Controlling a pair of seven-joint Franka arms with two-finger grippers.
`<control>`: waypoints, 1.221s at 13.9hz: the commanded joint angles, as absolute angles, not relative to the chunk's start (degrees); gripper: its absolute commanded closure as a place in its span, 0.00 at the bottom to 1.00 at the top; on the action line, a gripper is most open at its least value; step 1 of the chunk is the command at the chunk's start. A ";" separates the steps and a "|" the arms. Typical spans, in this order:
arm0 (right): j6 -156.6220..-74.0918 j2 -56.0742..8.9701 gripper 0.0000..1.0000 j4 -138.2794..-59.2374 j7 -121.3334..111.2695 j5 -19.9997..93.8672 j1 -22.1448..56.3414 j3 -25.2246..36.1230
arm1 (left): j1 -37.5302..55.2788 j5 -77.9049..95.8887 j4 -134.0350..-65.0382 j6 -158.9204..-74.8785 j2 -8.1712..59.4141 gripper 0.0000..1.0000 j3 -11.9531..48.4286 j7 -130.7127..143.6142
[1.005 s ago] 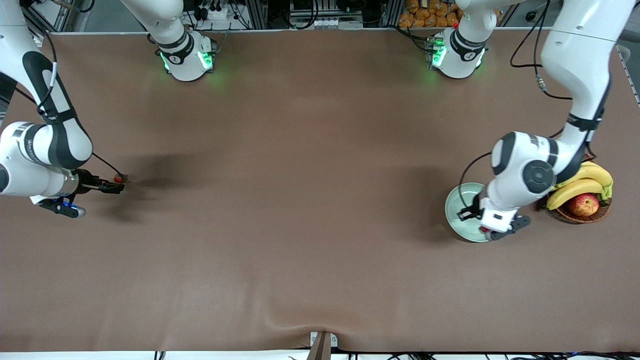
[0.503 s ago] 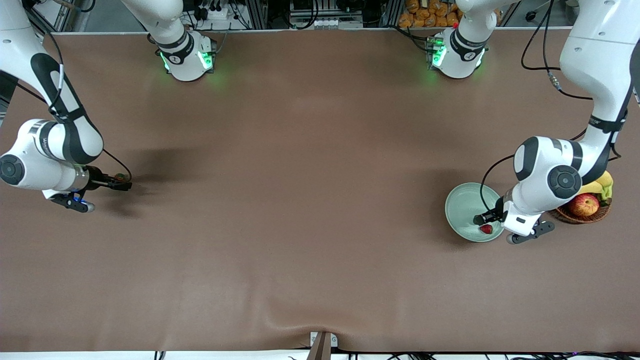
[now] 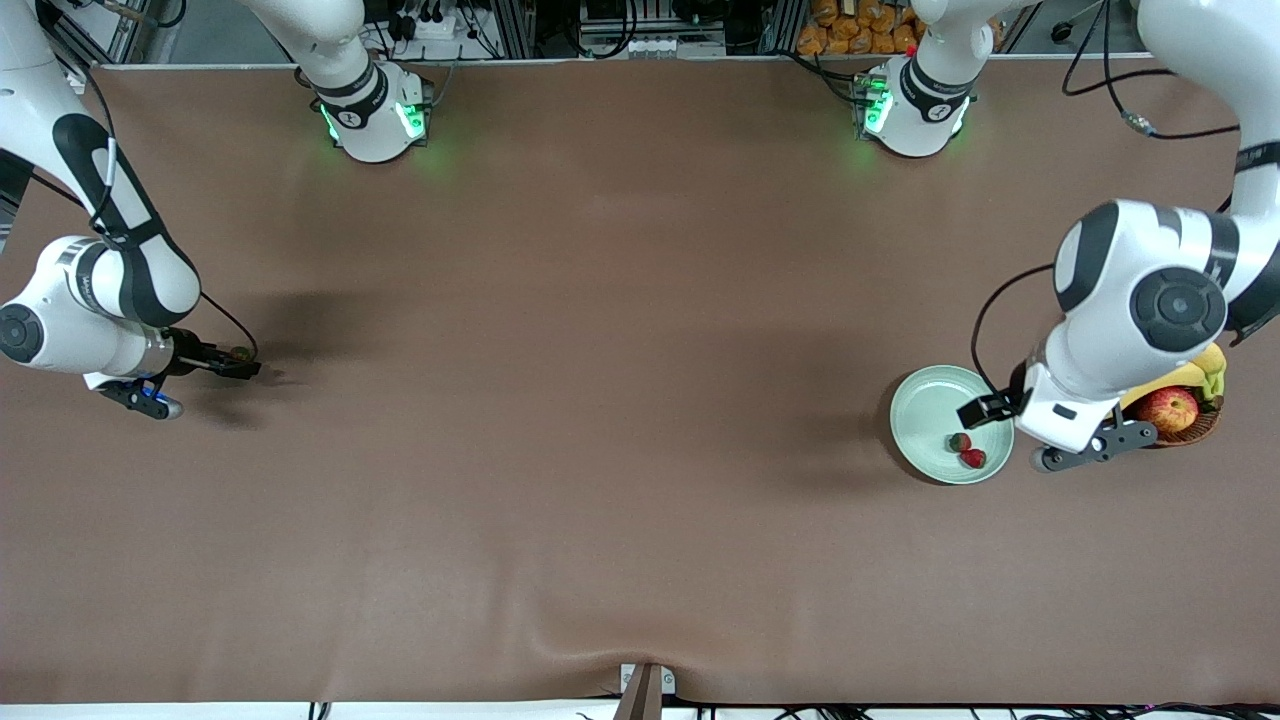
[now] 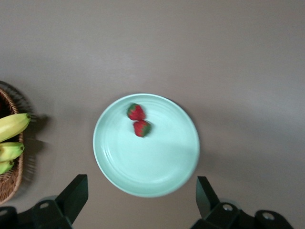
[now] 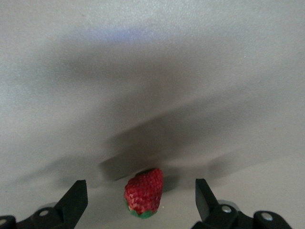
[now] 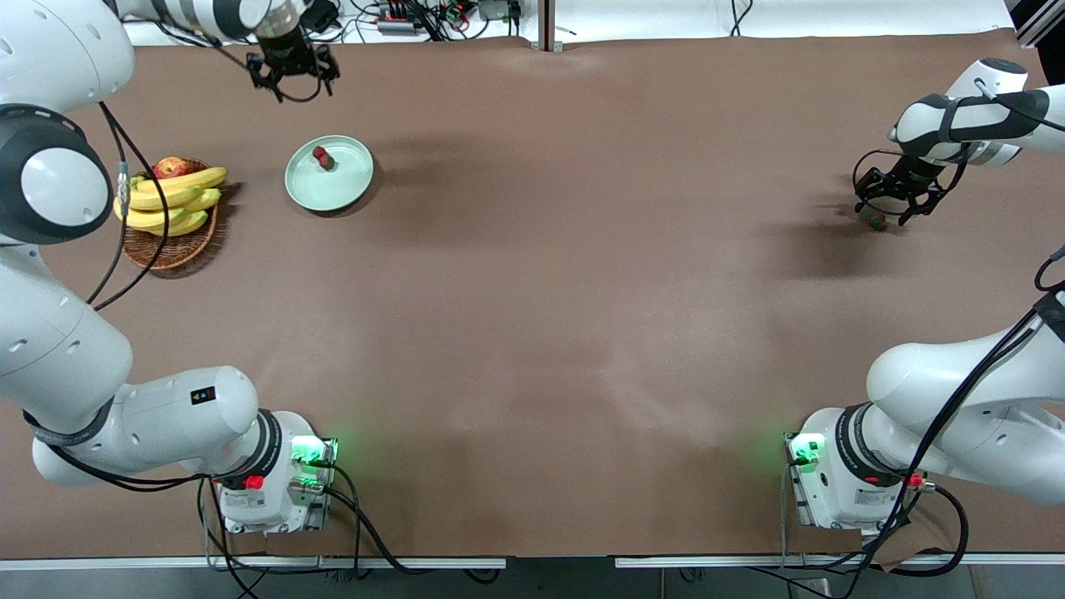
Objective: Collect all strawberries into plate
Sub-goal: 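Drop the strawberry on the plate while the right gripper grasps the last, then carry the last strawberry with the right gripper and set it down midway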
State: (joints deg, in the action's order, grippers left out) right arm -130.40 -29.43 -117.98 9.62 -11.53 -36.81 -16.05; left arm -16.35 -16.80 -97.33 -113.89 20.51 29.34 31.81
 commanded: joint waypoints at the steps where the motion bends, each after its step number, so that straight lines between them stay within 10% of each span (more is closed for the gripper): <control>1: -131.31 -29.00 0.25 -119.18 9.93 -12.22 -38.50 -17.32 | -16.26 -17.14 -94.22 -111.01 21.18 0.00 32.94 32.61; 2: -131.31 -29.09 0.70 -119.18 9.93 -12.22 -38.50 -17.40 | -16.26 -16.79 -92.74 -109.61 21.18 0.00 34.26 33.22; 3: -131.22 -29.09 0.96 -119.18 9.93 -12.13 -38.41 -17.40 | -16.26 -16.53 -91.25 -107.77 21.18 0.00 35.32 34.01; 14: -130.95 -27.86 1.00 -113.30 2.20 -12.04 -36.57 -29.86 | -15.74 -11.52 -85.61 -99.32 18.90 0.00 40.34 39.44; 17: -130.96 -30.92 1.00 -105.59 -1.48 -12.13 -25.88 -30.94 | -12.93 -11.34 -85.52 -99.93 20.38 0.00 41.84 45.34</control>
